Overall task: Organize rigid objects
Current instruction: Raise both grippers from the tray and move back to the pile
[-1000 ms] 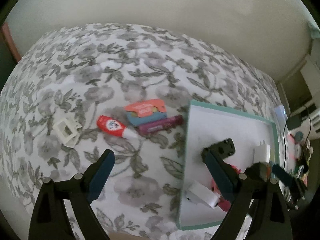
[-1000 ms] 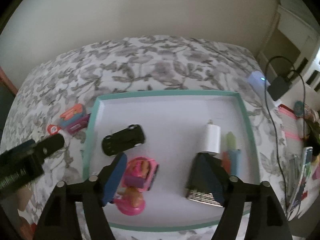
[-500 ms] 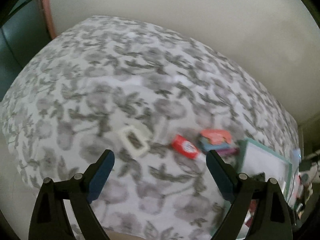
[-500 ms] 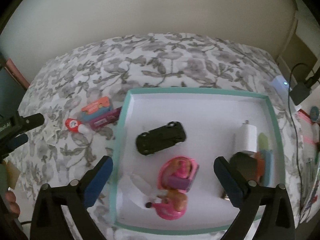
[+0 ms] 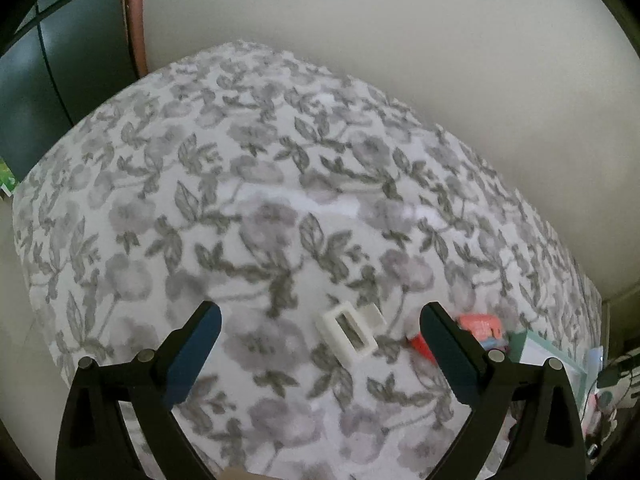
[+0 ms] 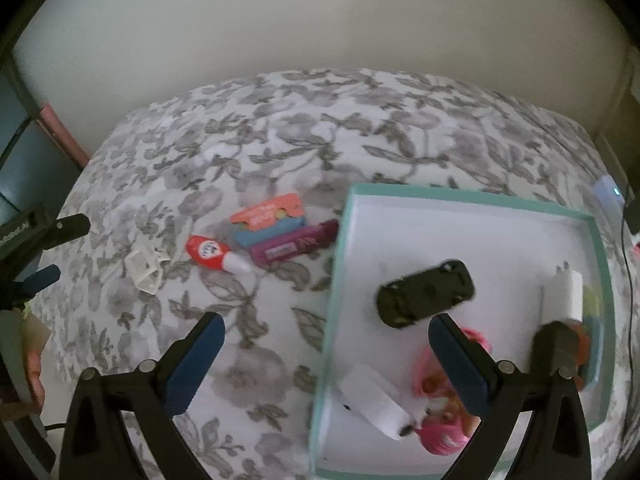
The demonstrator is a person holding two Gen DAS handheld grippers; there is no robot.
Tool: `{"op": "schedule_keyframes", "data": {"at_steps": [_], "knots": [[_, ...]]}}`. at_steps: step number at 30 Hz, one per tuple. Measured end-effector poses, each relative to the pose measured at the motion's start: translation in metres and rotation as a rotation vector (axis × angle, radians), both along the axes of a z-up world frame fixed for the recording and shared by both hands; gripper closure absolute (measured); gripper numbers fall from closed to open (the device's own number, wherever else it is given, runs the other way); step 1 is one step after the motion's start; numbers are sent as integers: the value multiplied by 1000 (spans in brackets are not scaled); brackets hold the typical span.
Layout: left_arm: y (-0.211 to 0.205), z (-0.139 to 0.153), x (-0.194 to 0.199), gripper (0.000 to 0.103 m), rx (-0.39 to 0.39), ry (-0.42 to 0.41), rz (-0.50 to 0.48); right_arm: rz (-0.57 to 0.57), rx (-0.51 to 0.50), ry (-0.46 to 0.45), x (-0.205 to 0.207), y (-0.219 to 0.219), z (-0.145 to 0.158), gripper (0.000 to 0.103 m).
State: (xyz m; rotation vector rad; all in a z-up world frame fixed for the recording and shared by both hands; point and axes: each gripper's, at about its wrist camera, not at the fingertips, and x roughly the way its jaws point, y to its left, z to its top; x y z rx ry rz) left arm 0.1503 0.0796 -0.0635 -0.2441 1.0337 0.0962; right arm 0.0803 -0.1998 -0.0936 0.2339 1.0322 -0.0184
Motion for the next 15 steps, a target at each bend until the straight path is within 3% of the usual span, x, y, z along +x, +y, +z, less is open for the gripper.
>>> {"op": "schedule_keyframes", "data": {"at_steps": [5,15], "knots": [[11,-2,8,3,-13,-35,12,16,23,-14,14,8,3,0],[3,-38,22,3,-41,81,-24,32,60,-20,44,28,4,0]]}}
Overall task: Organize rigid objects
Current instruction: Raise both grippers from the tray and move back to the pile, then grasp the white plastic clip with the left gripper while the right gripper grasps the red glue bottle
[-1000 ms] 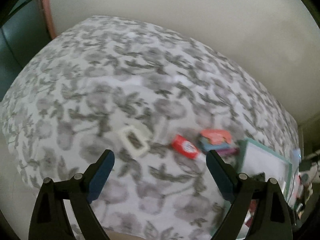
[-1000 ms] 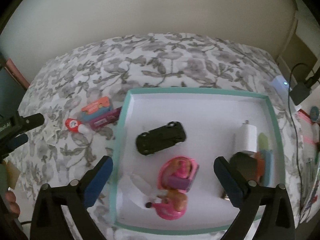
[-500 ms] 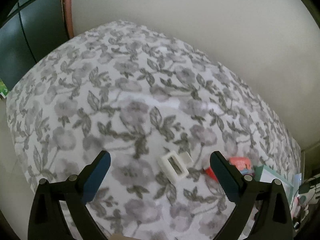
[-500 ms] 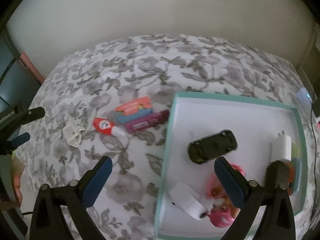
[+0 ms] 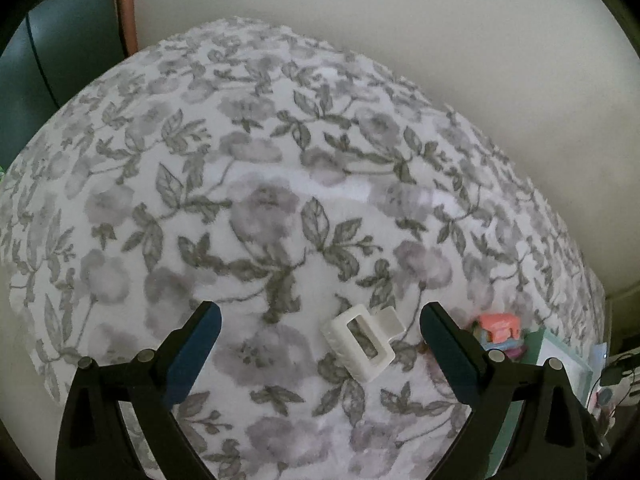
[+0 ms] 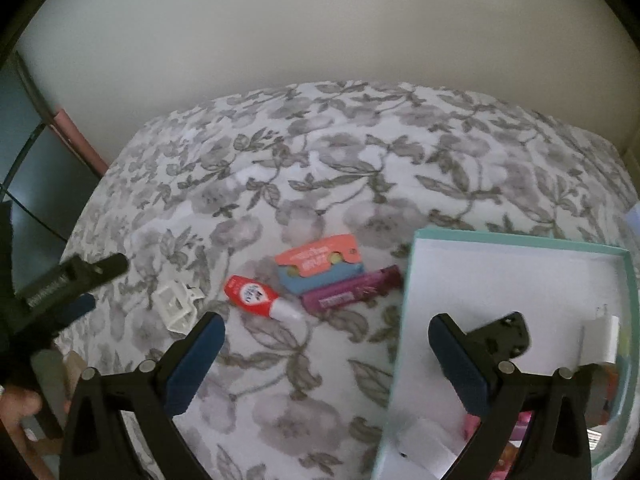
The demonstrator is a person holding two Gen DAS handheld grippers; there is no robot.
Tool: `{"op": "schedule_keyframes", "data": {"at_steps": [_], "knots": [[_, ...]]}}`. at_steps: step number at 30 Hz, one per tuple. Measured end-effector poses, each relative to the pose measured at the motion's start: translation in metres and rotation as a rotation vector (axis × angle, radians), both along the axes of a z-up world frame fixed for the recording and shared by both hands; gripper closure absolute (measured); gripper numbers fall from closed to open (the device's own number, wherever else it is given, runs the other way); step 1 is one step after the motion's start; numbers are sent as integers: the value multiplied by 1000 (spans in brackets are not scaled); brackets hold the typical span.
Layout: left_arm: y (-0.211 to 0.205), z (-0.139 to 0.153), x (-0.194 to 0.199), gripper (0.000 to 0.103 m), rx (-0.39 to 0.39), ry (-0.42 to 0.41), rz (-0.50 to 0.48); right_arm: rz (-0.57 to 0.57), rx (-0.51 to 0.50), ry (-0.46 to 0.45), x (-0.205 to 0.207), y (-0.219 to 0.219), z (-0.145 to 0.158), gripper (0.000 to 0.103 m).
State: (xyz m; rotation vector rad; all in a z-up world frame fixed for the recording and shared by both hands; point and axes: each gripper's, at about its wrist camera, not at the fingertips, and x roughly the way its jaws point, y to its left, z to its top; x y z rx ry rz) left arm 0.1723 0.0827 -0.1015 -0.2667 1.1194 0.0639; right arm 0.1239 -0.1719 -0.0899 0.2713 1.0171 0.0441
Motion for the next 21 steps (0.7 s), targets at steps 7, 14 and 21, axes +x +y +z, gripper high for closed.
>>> {"op": "schedule_keyframes", "data": {"at_steps": [7,14,21], "knots": [[-7,-19,9,3,-47,41,-23,-33,49,41,18,16,-16,0],[-19,-39,20,3,-67,84,-38,-43,40,58,28,19,-26,0],[-32,-55,26,3,-43,116,-56,-39,28,69,29,19,-31,0]]}}
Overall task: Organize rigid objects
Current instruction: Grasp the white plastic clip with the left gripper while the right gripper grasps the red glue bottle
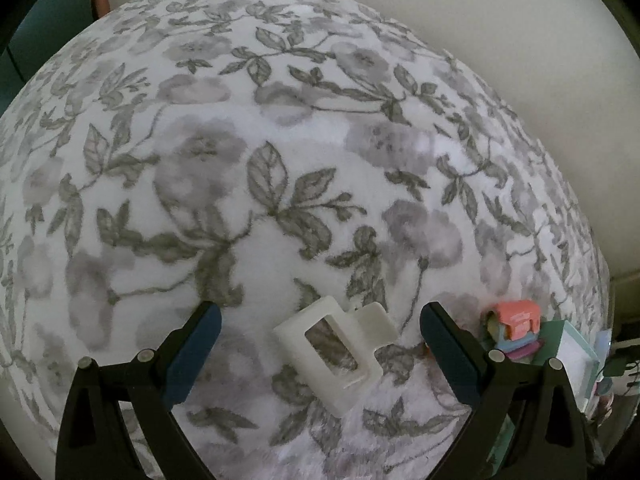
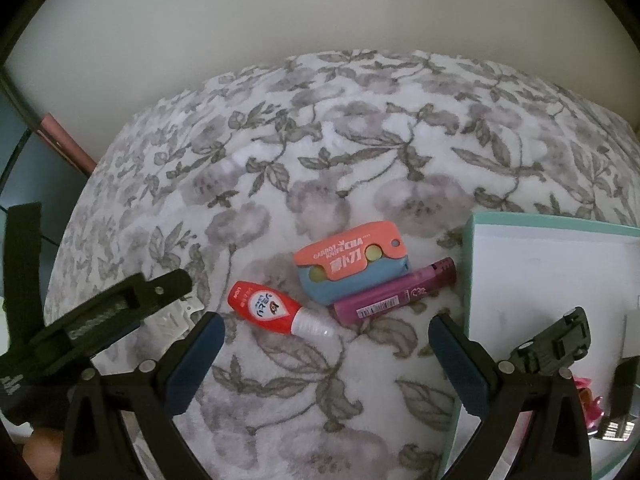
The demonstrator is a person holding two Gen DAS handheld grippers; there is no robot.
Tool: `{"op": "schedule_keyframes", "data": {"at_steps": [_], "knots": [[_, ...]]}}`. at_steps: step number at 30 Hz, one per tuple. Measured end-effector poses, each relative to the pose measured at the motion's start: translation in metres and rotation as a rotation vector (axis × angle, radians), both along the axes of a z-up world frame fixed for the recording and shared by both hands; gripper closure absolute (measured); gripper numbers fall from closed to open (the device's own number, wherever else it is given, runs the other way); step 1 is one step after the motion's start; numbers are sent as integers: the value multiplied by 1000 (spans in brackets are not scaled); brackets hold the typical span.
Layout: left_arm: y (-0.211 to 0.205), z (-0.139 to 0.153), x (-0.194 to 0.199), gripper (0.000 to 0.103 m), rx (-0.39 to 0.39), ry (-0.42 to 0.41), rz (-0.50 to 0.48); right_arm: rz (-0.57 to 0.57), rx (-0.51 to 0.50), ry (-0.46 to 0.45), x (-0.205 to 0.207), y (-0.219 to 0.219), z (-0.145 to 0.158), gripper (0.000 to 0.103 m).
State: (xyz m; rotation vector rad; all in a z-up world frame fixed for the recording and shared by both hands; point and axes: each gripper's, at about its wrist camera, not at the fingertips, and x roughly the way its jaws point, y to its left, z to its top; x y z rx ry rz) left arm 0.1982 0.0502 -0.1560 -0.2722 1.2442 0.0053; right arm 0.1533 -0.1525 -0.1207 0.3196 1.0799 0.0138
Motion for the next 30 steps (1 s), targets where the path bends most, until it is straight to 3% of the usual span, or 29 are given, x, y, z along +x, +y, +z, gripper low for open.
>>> {"op": "schedule_keyframes", "data": {"at_steps": [7,17,30], "knots": [[1,-4,6,3,-11,-7,28,-19,8,7,-2,-5,0,0],[4,-4,-4,3,48,43,-28,-29,20,5,-2,-6,0,0],[46,0,-20,3,114,92,-53,-59,34,30,3,10,-12,0]]}}
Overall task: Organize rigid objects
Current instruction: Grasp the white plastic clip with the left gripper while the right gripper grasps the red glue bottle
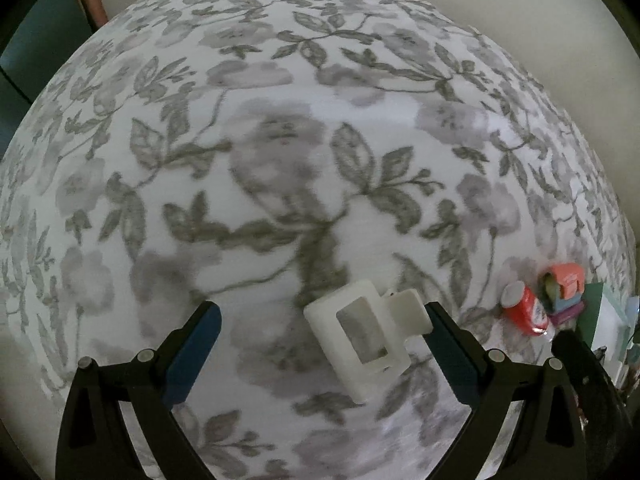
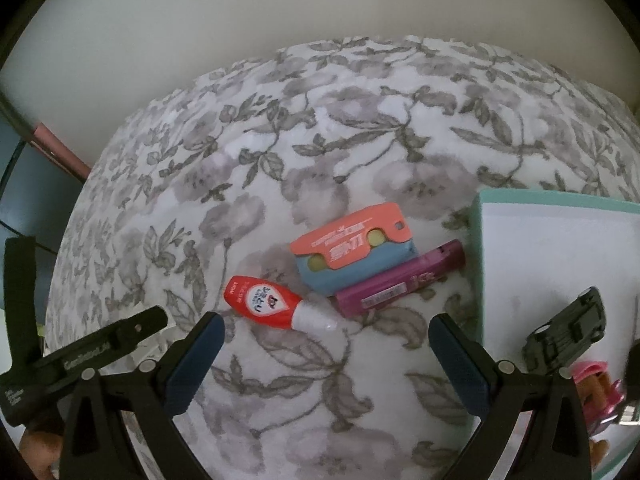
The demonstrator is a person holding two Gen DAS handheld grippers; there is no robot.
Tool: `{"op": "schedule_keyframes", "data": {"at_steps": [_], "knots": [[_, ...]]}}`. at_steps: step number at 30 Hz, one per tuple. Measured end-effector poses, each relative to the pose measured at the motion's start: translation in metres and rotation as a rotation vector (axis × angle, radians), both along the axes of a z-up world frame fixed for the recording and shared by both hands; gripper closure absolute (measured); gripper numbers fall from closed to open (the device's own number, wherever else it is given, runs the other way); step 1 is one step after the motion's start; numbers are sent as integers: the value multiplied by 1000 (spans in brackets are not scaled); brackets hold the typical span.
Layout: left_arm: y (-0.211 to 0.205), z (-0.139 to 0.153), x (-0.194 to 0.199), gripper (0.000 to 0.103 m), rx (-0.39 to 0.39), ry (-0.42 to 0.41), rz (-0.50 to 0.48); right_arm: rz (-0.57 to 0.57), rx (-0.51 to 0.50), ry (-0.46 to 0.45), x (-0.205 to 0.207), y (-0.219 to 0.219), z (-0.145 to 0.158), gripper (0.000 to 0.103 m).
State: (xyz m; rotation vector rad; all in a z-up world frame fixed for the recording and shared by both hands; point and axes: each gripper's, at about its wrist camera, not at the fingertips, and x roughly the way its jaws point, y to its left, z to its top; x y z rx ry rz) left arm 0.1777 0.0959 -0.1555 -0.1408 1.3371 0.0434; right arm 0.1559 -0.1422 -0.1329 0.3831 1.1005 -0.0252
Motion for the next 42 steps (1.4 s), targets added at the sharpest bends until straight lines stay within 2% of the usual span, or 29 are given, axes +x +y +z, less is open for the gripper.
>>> {"op": "schedule_keyframes", "data": {"at_steps": [8,15,21,28,31,34,36,38,42], "knots": [[33,-1,-5,3,20,18,6,-107,16,18,7,11,-15,0],[48,-4,-6,3,-9,31,1,-120,-18,13,19,31,-18,0],[52,-9,-3,3,-26,36,-5,-131,-121,23,27,47,-24,0],[48,-18,-1,4,-26,37,-25,-139,-175,43,33,50,-26,0],[43,-19,-2,10,-13,35,-34,-139,-202,48,34,53,-26,2],[41,-13,-3,29,-34,19,-38,-135,-228,51,37,58,-26,11],[40,-10,-3,49,-40,14,-43,-131,-229,51,34,56,-24,19],[39,-6,1,51,-43,12,-56,-131,-226,53,31,53,-23,23],[27,-4,0,51,-77,3,-64,-130,-207,58,25,47,-23,23]]}}
